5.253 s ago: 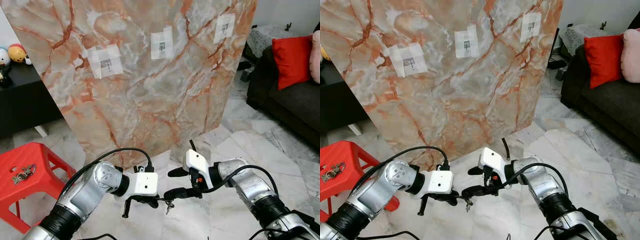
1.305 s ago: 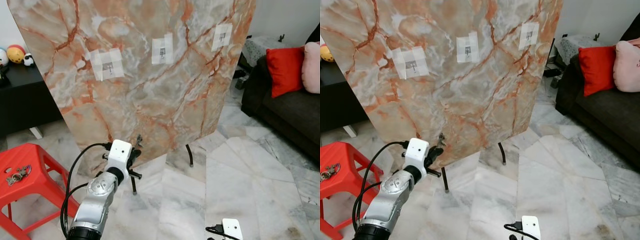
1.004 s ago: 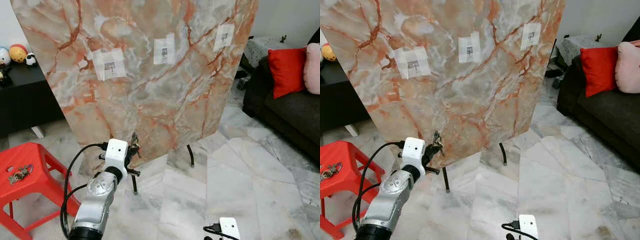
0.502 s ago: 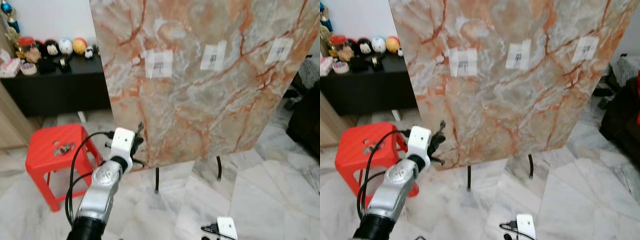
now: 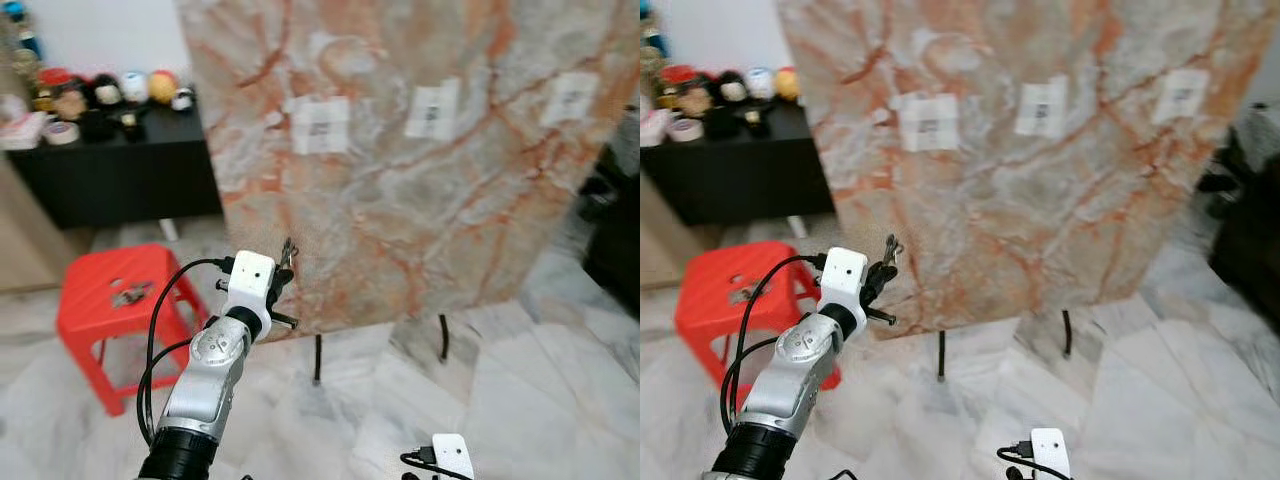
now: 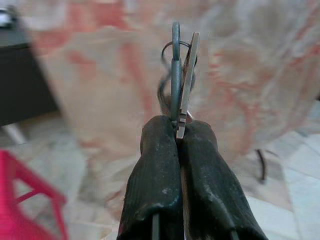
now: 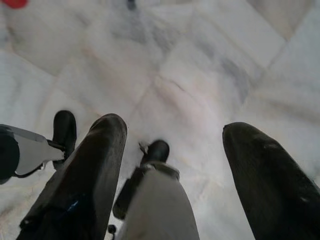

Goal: Hang keys on a hook

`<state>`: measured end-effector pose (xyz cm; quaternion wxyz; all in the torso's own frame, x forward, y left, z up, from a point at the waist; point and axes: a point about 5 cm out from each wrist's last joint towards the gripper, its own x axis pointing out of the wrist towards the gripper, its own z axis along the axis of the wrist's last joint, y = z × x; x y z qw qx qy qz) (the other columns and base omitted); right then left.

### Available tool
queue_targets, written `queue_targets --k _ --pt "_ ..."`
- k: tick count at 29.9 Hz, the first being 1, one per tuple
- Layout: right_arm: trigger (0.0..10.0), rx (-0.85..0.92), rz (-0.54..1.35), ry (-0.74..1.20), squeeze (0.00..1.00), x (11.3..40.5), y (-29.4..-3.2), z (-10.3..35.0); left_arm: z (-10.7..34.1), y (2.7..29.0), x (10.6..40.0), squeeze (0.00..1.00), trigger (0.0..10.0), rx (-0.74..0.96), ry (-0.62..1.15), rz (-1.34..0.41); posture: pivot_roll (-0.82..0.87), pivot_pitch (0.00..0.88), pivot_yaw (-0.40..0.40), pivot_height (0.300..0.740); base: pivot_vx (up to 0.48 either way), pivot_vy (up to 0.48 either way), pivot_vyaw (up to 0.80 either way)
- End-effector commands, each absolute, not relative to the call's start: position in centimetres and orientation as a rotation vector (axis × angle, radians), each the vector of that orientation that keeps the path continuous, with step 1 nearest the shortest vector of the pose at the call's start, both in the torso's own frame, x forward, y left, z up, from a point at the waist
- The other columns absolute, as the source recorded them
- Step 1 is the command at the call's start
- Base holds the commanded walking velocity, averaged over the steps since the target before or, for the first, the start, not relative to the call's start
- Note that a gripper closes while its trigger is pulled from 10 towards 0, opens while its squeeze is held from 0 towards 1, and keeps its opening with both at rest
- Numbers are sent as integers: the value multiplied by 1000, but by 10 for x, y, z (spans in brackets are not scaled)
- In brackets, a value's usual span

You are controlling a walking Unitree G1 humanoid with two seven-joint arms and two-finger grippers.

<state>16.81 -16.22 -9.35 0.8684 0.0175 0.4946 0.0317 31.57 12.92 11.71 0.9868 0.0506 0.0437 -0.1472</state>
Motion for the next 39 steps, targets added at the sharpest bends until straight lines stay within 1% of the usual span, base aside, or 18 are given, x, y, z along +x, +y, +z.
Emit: queue_targets --k 1,18,26,33,39 --pt "10000 41 62 1033 0 169 -162 -93 128 125 317 0 10000 89 41 -315 8 0 -73 740 285 0 0" --pt "10000 38 68 1037 0 169 -162 -93 128 122 316 0 10000 69 44 -335 8 0 -76 740 302 0 0" --pt "10000 30 74 1040 0 169 -162 -93 128 118 314 0 10000 51 45 -371 9 0 -77 740 309 0 0" --pt "10000 27 67 1038 0 169 -162 -93 135 112 313 0 10000 36 9 -403 10 0 -75 740 0 0 0" --pt "10000 27 67 1036 0 170 -162 -93 146 118 322 0 10000 56 -35 -374 12 0 -73 740 0 0 0"
